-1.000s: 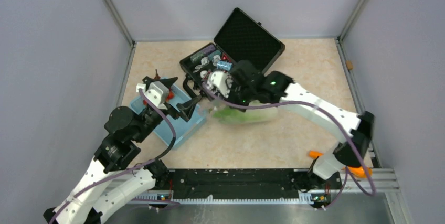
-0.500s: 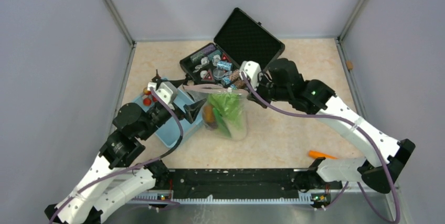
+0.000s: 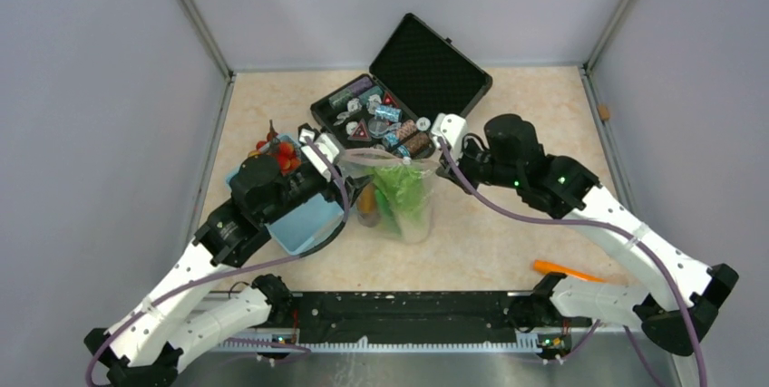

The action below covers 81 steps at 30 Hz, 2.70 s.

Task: Place the food in the zip-top bag and seal the zipper
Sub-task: Zip the zipper food storage bag at the center of the board.

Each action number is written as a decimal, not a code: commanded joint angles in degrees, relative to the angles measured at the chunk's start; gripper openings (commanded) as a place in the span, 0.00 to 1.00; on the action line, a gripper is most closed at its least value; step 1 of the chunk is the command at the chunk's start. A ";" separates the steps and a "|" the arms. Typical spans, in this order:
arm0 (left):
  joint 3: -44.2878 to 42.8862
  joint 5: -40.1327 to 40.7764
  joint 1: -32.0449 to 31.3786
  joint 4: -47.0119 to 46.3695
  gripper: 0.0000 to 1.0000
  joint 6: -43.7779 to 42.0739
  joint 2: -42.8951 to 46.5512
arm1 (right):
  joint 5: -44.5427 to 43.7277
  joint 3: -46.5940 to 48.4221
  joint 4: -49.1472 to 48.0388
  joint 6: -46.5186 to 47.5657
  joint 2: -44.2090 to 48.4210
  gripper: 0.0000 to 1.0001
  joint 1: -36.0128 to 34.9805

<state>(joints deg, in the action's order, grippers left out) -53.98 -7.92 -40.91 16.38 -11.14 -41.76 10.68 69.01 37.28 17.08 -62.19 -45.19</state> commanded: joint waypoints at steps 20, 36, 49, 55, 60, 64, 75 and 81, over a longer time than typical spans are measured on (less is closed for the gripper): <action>-9.18 -34.88 0.26 3.01 0.99 1.43 -9.25 | 4.21 3.73 0.50 8.08 2.55 0.00 0.28; -3.74 -13.24 -5.38 2.31 0.99 4.81 -15.87 | 3.43 6.51 -0.83 6.71 -0.19 0.00 0.37; -5.75 -21.41 -5.50 10.22 0.11 -0.36 -16.02 | 0.92 5.57 -0.79 6.08 0.27 0.00 1.37; -5.75 -17.86 -5.54 8.95 0.00 -0.54 -15.29 | 3.39 5.45 -0.75 6.05 1.72 0.02 1.42; -7.55 -20.27 -5.50 8.56 0.00 -1.72 -17.04 | 9.99 8.58 -0.02 7.51 3.47 0.50 1.42; -9.03 -22.03 -5.58 8.50 0.00 -1.86 -18.08 | 16.29 12.70 2.74 10.29 1.34 0.52 1.41; -9.33 -24.27 -5.71 5.66 0.00 -1.20 -17.52 | 28.55 12.64 3.55 14.89 -5.49 0.51 1.33; -9.22 -24.55 -5.89 5.08 0.00 -0.82 -17.74 | 30.72 12.67 3.82 15.46 -7.00 0.44 1.33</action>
<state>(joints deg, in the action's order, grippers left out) -60.73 -30.35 -46.30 26.98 -12.14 -60.05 36.60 80.60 41.43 30.30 -68.95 -44.12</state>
